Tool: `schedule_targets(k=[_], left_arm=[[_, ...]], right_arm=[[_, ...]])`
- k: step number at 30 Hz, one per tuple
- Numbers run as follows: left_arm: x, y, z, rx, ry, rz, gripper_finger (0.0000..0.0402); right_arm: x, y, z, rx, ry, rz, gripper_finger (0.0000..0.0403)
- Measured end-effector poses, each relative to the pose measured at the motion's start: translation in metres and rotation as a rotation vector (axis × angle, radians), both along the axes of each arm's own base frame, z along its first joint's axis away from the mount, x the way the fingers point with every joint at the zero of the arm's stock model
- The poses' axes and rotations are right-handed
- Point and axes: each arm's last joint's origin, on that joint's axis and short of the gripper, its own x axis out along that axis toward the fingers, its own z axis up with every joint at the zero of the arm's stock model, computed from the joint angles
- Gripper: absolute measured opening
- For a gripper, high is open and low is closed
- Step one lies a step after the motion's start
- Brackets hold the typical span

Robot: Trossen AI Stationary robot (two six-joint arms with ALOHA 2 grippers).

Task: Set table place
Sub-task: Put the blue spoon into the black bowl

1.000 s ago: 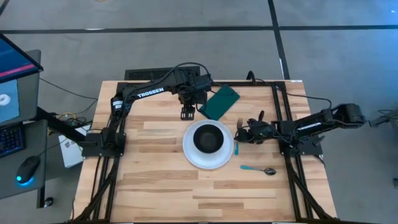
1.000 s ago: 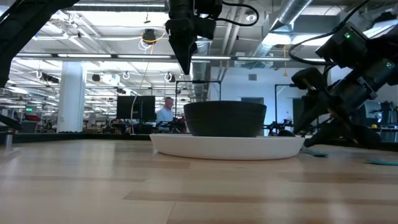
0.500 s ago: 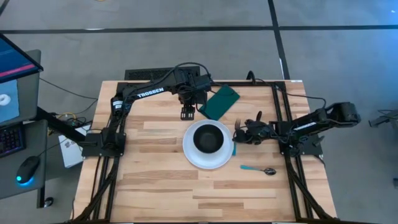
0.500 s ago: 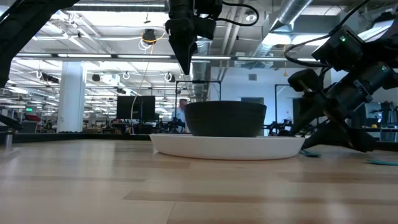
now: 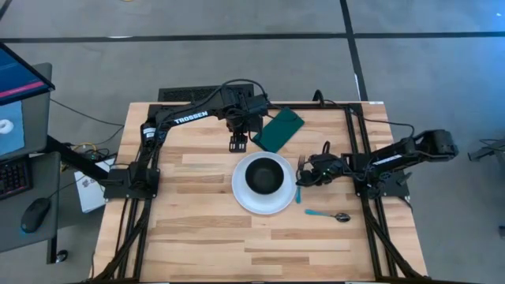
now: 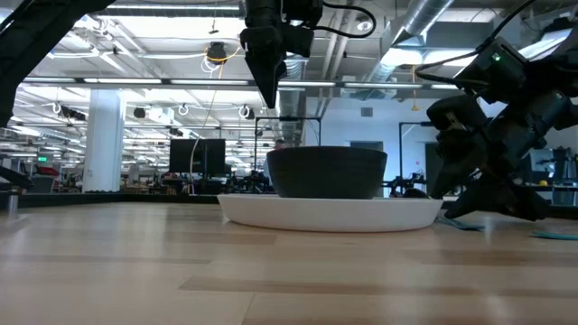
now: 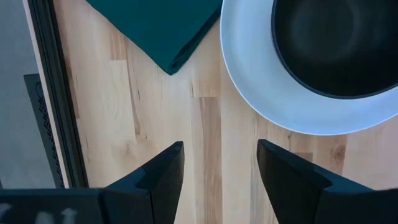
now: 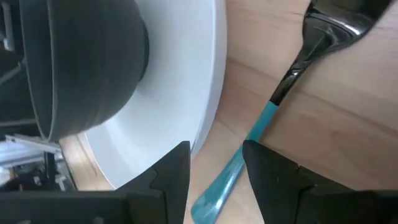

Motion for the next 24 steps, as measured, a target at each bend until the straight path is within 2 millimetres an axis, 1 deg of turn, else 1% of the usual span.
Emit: schedule_targets(k=[5, 15, 19, 24], left_arm=[[0.000, 0.000, 0.000, 0.000, 0.000, 0.000, 0.0194], [0.000, 0.000, 0.000, -0.002, -0.001, 0.012, 0.0194], [0.000, 0.000, 0.000, -0.003, -0.001, 0.012, 0.0194], [0.000, 0.000, 0.000, -0.004, -0.002, 0.022, 0.0194]], right_arm=[[-0.002, -0.001, -0.001, -0.010, 0.013, 0.068, 0.0181], [-0.005, -0.008, -0.003, -0.017, 0.029, 0.085, 0.0175], [-0.008, -0.011, 0.002, -0.025, 0.013, 0.040, 0.0169], [-0.014, -0.023, 0.009, -0.093, 0.012, -0.103, 0.0156]])
